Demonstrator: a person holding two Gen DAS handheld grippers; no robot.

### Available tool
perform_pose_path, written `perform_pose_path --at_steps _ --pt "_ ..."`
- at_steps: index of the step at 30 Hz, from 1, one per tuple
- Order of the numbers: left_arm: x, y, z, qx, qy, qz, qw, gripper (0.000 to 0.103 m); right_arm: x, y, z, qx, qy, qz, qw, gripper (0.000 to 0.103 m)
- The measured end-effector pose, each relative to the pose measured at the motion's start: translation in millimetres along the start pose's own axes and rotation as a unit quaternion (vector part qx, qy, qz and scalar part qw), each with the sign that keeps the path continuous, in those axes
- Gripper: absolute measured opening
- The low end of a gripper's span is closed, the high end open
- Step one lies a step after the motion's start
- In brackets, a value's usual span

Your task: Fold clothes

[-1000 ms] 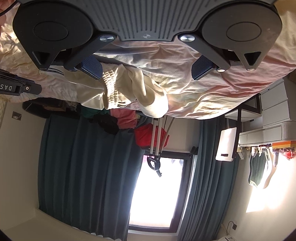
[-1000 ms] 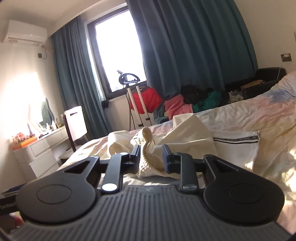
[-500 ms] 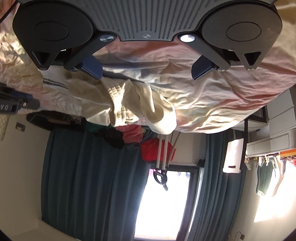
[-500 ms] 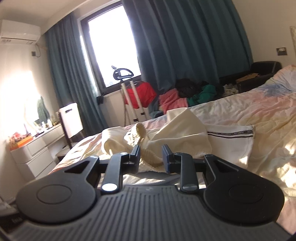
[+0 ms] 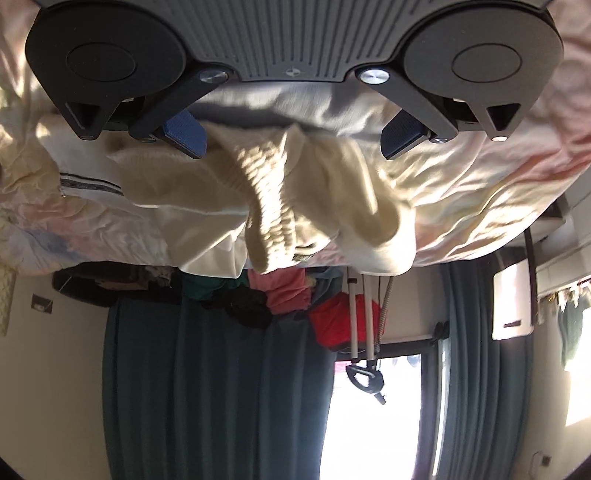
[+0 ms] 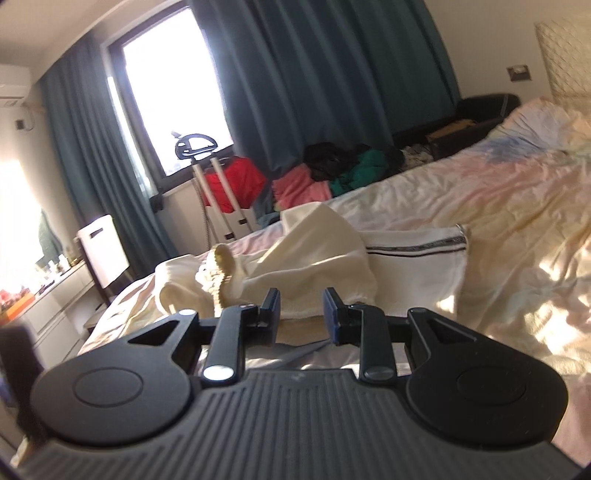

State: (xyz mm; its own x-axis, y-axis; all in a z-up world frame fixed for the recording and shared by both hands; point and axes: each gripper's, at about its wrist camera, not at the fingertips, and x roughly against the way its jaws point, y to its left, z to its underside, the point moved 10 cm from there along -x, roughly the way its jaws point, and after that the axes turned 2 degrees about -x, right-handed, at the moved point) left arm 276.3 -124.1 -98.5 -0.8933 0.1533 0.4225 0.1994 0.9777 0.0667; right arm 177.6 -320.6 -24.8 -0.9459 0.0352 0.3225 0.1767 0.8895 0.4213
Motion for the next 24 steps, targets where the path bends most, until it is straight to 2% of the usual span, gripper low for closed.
perform_pose_path --at_steps 3,11,13,15,17,19,20,21,24 --pt "-44 -7 -20 -0.002 -0.005 -0.019 0.9998 0.097 -15 -14 4 -0.014 0.009 0.015 1.000 0.030" --pt "-131 6 -60 0.066 -0.009 -0.065 0.9957 0.087 -66 -33 23 -0.053 0.048 0.031 0.997 0.030" --pt "-145 10 -63 0.086 -0.001 -0.068 0.9939 0.069 -75 -32 28 -0.050 0.054 0.028 0.997 0.030" --pt "-153 9 -64 0.099 0.011 -0.058 0.9934 0.065 -83 -32 34 -0.045 0.062 0.027 0.997 0.030" --pt "-158 7 -66 0.107 0.019 -0.048 0.9930 0.051 -90 -34 40 -0.045 0.071 0.028 0.996 0.030" --pt "-151 5 -73 0.096 0.011 -0.051 0.9940 0.027 -95 -36 44 -0.045 0.075 0.027 0.996 0.030" --pt "-145 4 -77 0.085 0.005 -0.056 0.9948 0.024 -96 -38 46 -0.042 0.074 0.033 0.996 0.030" --pt "-139 2 -82 0.075 -0.004 -0.060 0.9954 0.013 -98 -40 47 -0.043 0.078 0.036 0.995 0.030" --pt "-116 4 -91 0.064 -0.020 -0.057 0.9961 0.008 -98 -40 46 -0.054 0.074 0.031 0.995 0.030"
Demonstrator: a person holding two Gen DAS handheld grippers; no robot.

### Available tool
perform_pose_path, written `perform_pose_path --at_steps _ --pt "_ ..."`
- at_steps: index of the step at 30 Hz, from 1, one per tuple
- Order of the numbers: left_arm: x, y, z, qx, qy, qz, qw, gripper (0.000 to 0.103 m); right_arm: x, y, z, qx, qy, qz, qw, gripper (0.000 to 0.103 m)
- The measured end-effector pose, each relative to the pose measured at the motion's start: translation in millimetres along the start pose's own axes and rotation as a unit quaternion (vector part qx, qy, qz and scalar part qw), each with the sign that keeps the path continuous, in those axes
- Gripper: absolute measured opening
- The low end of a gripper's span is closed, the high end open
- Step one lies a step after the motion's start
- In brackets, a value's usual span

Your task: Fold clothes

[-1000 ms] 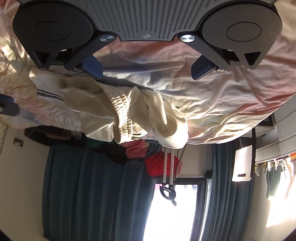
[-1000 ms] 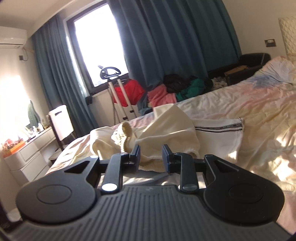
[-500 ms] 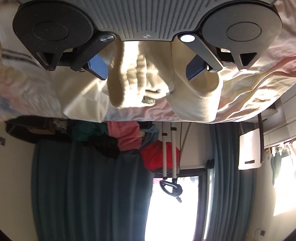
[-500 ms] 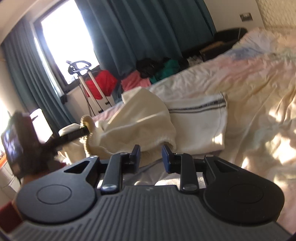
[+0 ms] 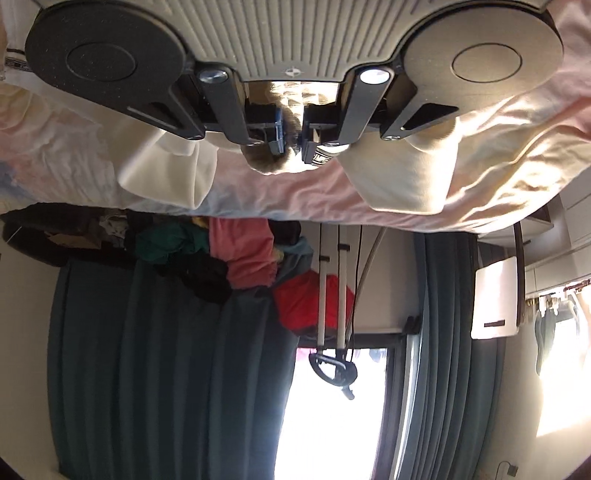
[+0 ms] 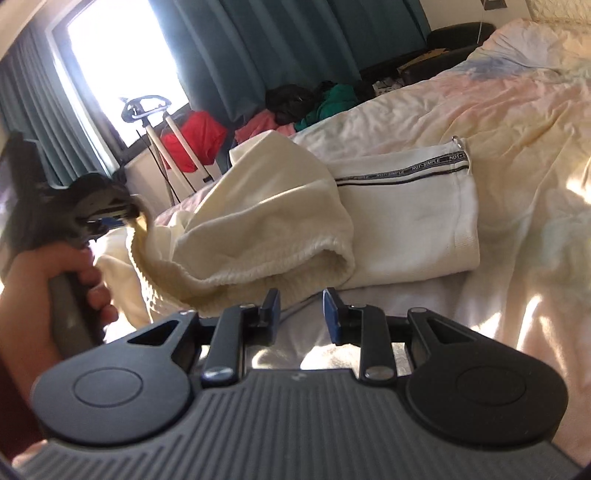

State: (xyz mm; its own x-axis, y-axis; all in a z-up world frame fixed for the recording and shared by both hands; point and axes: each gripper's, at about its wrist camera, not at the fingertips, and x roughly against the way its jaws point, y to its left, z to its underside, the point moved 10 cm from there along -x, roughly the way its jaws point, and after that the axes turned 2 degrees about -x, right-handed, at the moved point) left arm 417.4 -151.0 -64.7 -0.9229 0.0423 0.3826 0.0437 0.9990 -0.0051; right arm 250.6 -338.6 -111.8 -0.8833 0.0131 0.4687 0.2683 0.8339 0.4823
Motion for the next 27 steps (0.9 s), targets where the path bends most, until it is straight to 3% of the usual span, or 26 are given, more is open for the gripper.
perform_pose_path --at_steps 7,12,16,19,24,27 --pt "99 35 -20 0.010 -0.060 0.029 0.9977 0.006 16 10 -8 0.035 -0.035 0.000 0.999 0.030" --pt "184 76 -15 0.027 -0.071 0.065 0.9950 0.006 34 18 -15 0.048 -0.057 -0.007 0.997 0.030" --pt "226 127 19 0.049 -0.048 0.050 0.9964 0.005 55 24 -24 0.057 -0.080 -0.021 0.995 0.030" --pt "231 175 52 0.079 -0.016 0.023 0.9965 0.005 69 24 -26 0.052 -0.079 -0.027 0.995 0.030" --pt "212 242 115 0.146 0.070 -0.018 0.9867 0.006 73 30 -3 0.060 -0.007 -0.036 0.998 0.030" --pt "211 255 126 0.153 0.075 -0.030 0.9849 0.007 70 39 17 0.078 0.031 -0.040 0.996 0.030"
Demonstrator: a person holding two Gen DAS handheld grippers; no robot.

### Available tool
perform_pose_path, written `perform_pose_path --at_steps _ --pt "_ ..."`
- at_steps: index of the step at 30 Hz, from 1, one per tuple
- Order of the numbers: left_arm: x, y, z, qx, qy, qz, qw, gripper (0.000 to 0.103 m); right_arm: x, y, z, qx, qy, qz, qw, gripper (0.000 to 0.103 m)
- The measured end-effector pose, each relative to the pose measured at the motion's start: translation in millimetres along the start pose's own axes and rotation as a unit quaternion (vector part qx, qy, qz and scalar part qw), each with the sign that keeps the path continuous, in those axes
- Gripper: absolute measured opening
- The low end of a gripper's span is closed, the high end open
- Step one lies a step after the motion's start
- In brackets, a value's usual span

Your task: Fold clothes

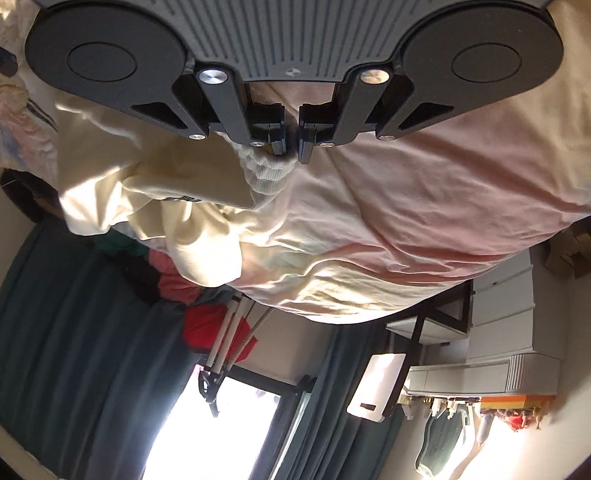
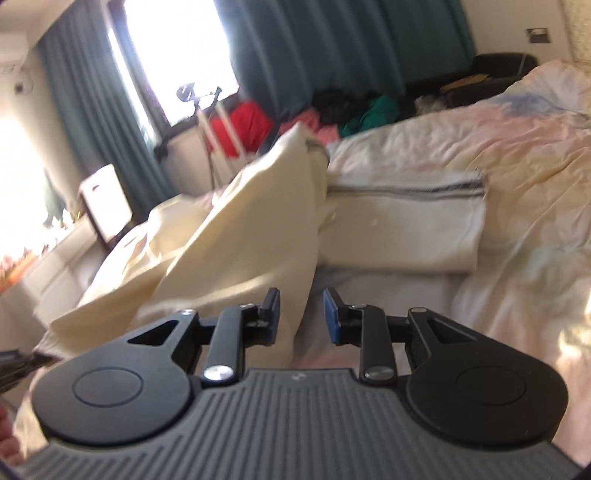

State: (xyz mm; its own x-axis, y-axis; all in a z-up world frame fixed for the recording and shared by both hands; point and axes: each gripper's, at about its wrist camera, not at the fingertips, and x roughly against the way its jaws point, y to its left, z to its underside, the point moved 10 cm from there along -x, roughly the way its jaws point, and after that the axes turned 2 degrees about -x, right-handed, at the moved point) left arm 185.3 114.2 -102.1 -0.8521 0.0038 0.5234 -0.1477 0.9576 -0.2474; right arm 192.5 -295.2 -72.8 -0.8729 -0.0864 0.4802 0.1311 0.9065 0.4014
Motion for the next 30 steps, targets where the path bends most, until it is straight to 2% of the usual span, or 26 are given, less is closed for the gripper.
perform_pose_path --at_steps 2,4,7,8,12,16,17,19,20,22,26,28,30 --pt "2 -3 0 0.010 -0.004 -0.003 0.9999 0.008 -6 8 15 0.004 0.030 -0.008 0.999 0.032" --pt "1 -6 -2 0.013 -0.004 -0.006 0.9999 0.009 -11 23 31 0.039 0.060 -0.022 0.997 0.033" --pt "-2 -8 -2 0.013 0.000 -0.011 0.9999 0.011 -20 43 55 0.127 0.090 -0.010 0.988 0.051" --pt "-5 -8 -1 0.015 0.004 -0.014 0.9998 0.012 -23 47 62 0.144 0.097 -0.004 0.985 0.053" --pt "-10 -5 2 0.018 0.014 -0.028 0.9994 0.019 -42 46 74 0.152 0.113 0.013 0.982 0.053" --pt "-11 -10 4 -0.005 0.007 -0.039 0.9992 0.020 -64 39 77 0.121 0.124 0.011 0.985 0.052" --pt "-11 -12 4 -0.007 0.006 -0.039 0.9992 0.020 -67 39 76 0.115 0.123 0.007 0.986 0.045" --pt "-13 -13 5 -0.004 0.006 -0.035 0.9993 0.020 -65 42 72 0.116 0.109 0.005 0.987 0.037" --pt "-13 -13 5 -0.003 0.005 -0.031 0.9995 0.020 -62 44 68 0.119 0.099 0.007 0.988 0.028" --pt "-12 -18 4 -0.004 0.003 -0.022 0.9998 0.020 -52 47 58 0.122 0.070 0.008 0.990 0.020" --pt "-10 -28 6 -0.014 0.001 0.001 0.9999 0.020 -9 58 26 0.141 -0.018 0.007 0.990 0.013" --pt "-8 -31 9 -0.022 0.009 0.007 0.9997 0.020 16 65 11 0.161 -0.065 0.012 0.985 0.013" --pt "-7 -32 14 -0.030 0.022 0.008 0.9993 0.022 35 69 4 0.184 -0.093 0.020 0.978 0.013"
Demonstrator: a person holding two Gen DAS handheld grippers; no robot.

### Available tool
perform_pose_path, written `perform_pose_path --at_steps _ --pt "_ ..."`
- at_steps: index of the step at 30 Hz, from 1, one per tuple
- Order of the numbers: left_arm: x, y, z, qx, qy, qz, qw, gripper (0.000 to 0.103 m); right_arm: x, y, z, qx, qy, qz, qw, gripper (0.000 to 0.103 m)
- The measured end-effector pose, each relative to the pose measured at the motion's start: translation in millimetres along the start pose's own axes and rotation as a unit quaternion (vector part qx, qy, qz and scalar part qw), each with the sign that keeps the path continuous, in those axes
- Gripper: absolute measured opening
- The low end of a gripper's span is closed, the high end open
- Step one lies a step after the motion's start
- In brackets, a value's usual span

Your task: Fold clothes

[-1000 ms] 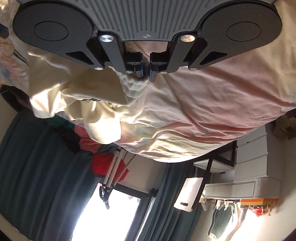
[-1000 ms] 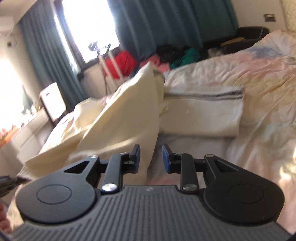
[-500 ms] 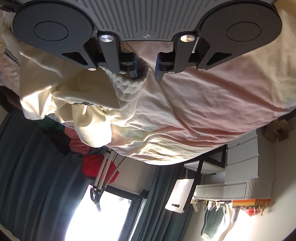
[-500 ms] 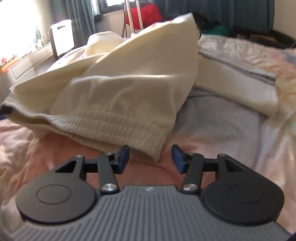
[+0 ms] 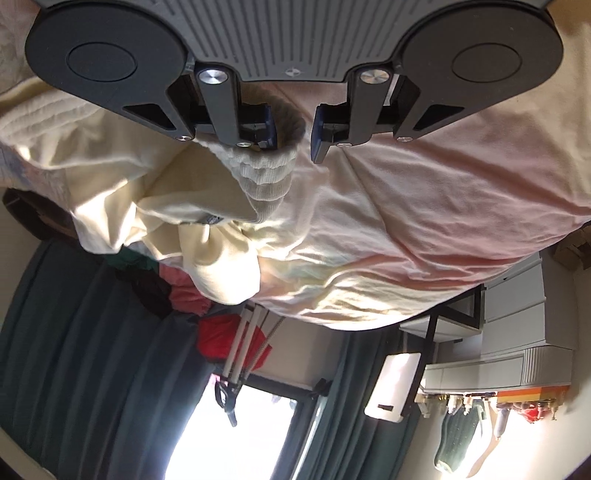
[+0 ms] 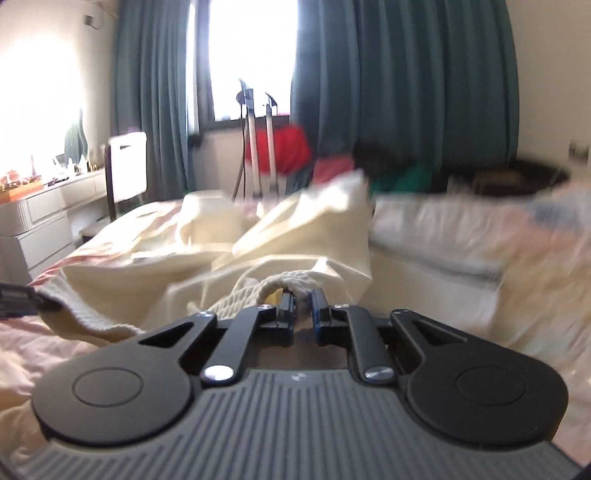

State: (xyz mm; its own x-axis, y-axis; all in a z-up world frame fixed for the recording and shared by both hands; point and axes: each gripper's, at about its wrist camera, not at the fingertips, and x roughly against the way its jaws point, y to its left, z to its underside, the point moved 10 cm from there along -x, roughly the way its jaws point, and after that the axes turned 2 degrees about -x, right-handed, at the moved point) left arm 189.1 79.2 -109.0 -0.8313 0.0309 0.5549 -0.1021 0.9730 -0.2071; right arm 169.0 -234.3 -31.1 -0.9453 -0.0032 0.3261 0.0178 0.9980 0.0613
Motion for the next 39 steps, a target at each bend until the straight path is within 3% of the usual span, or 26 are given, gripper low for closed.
perform_pose_path --at_steps 2,7,10,12,17,18,21,24,29,32,34,36,39 --pt "0 0 8 -0.019 0.018 -0.010 0.9996 0.023 4 -2 3 0.013 0.012 0.006 1.000 0.013" --pt "2 -10 19 -0.094 0.027 -0.022 0.9950 0.031 -21 -12 39 -0.015 0.112 0.014 0.994 0.015" --pt "2 -22 24 -0.152 0.019 -0.023 0.9880 0.043 -34 -16 56 -0.021 0.150 0.023 0.988 0.017" --pt "-2 -31 28 -0.176 0.016 -0.017 0.9842 0.044 -42 -19 66 -0.022 0.171 0.030 0.985 0.026" --pt "-9 -43 23 -0.190 -0.030 -0.018 0.9812 0.044 -62 -24 83 -0.026 0.199 0.045 0.979 0.026" --pt "-9 -41 19 -0.179 -0.040 -0.017 0.9830 0.041 -63 -24 82 -0.027 0.194 0.045 0.980 0.026" --pt "-6 -27 2 -0.117 -0.068 -0.009 0.9908 0.012 -58 -19 77 -0.016 0.180 0.037 0.983 0.027" --pt "6 -8 -21 -0.026 -0.095 0.028 0.9947 0.009 -49 -11 69 0.000 0.162 0.017 0.987 0.025" --pt "22 39 -57 0.126 -0.125 0.064 0.9820 0.009 -12 23 45 0.025 0.127 -0.064 0.990 0.016" --pt "6 79 -61 0.186 -0.101 0.035 0.9766 0.009 6 56 48 0.047 0.137 -0.132 0.981 0.016" --pt "-14 99 -54 0.200 -0.064 0.015 0.9776 0.009 16 79 56 0.063 0.153 -0.177 0.970 0.016" --pt "-32 114 -42 0.210 -0.029 0.005 0.9772 0.010 13 97 77 0.083 0.194 -0.200 0.957 0.017" --pt "-32 120 -37 0.203 -0.010 0.001 0.9791 0.017 12 103 91 0.103 0.219 -0.199 0.950 0.021"
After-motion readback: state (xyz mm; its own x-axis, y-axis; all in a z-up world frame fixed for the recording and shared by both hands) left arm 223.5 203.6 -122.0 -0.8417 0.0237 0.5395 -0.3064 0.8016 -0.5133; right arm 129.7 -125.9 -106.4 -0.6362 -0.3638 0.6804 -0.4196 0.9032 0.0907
